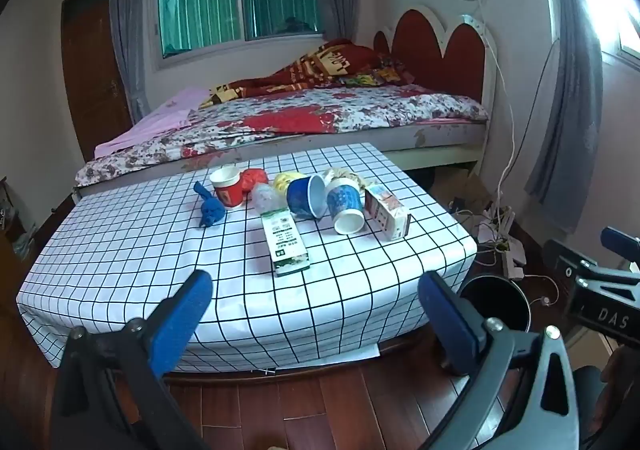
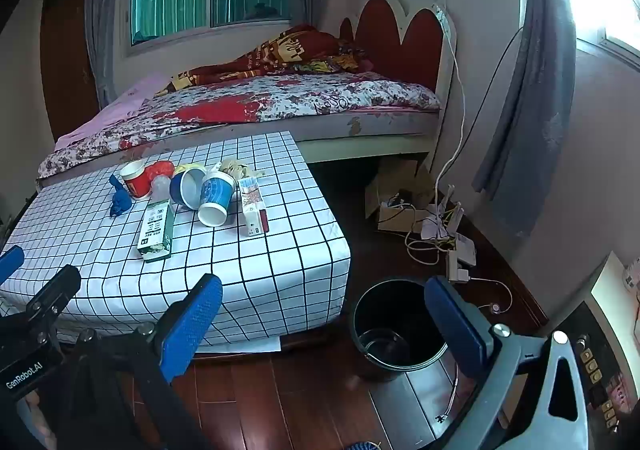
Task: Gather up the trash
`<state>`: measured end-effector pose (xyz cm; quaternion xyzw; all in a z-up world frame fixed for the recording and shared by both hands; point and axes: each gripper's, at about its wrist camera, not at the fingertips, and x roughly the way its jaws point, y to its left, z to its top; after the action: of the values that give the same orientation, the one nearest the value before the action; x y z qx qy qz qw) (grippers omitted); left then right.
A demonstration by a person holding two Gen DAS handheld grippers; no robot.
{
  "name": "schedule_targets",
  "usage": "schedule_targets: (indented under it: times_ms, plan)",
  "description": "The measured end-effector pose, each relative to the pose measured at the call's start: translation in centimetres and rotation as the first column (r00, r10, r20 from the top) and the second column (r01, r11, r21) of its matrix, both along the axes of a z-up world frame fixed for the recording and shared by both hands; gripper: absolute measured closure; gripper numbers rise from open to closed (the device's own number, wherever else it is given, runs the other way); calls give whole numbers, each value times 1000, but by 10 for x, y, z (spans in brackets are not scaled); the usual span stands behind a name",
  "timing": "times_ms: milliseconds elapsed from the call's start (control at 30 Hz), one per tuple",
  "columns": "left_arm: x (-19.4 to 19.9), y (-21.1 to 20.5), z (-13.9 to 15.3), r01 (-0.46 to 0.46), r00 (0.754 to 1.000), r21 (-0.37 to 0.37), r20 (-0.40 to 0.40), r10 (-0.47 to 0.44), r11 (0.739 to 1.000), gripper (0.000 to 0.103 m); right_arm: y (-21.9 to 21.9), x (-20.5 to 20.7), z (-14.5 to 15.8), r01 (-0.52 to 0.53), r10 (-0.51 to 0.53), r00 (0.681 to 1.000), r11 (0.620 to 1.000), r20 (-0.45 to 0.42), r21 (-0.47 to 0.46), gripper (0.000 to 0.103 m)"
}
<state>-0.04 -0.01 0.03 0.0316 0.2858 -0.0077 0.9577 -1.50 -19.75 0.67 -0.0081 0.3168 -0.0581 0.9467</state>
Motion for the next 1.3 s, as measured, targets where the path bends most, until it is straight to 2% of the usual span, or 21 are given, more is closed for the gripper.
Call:
schedule_targets:
  times_ms: [567, 1300]
  plan:
    - [-3, 16, 0, -14, 1000, -11, 1, 14, 1000, 0, 5, 2, 1, 1, -1, 1000, 1000, -5, -6, 1]
    - [-4, 11, -3, -23, 1000, -9, -2, 23, 1000, 0, 1, -1, -3, 1, -1, 1000, 1000, -10, -13, 1]
